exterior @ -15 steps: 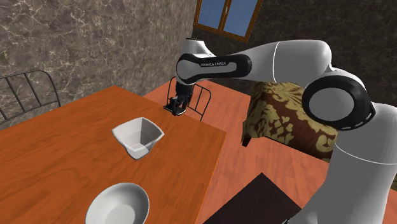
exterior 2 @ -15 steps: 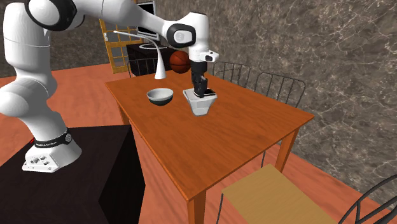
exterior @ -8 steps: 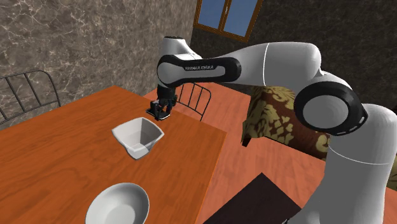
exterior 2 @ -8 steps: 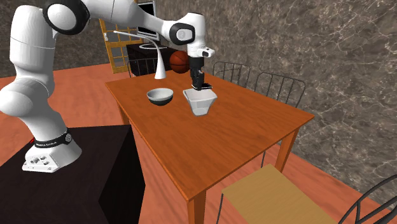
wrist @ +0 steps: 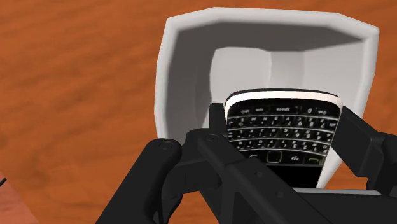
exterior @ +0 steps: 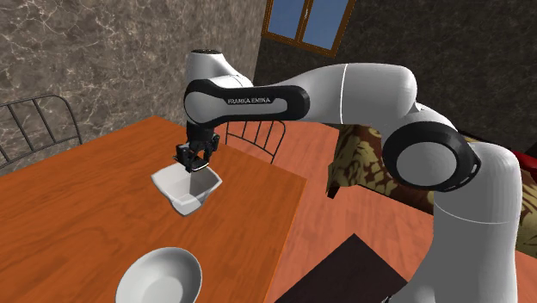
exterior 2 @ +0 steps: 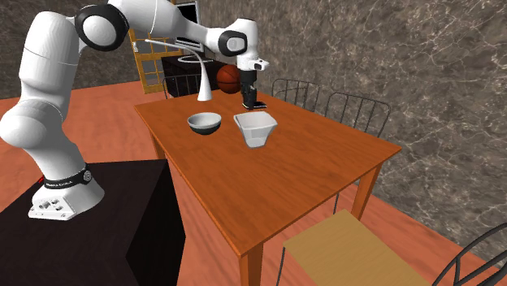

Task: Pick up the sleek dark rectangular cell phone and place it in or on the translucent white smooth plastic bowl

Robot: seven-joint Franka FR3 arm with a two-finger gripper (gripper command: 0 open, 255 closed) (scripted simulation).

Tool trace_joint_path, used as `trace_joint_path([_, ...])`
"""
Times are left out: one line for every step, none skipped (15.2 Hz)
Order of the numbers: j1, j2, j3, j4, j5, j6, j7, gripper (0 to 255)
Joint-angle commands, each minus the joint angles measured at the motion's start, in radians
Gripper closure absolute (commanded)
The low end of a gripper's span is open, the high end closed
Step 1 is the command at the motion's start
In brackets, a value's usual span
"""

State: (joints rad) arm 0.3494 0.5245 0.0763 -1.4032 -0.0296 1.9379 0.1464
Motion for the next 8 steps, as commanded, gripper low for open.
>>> trace_joint_path([0.002,0.007,0.000,-0.015,-0.001,0.022,0.003,255])
trace_joint_path([0.002,0.010,0.000,-0.022,-0.001,0.033,0.003,255])
trace_joint_path([0.002,0.014,0.000,-0.030,-0.002,0.045,0.003,255])
trace_joint_path([0.002,0.018,-0.001,-0.038,-0.002,0.056,0.004,255])
trace_joint_path([0.002,0.022,-0.001,-0.045,-0.002,0.067,0.004,255])
trace_joint_path([0.002,0.026,-0.001,-0.052,-0.003,0.079,0.004,255])
trace_joint_path([0.002,0.030,-0.001,-0.059,-0.003,0.090,0.004,255])
trace_joint_path([0.002,0.035,-0.001,-0.066,-0.003,0.101,0.004,255])
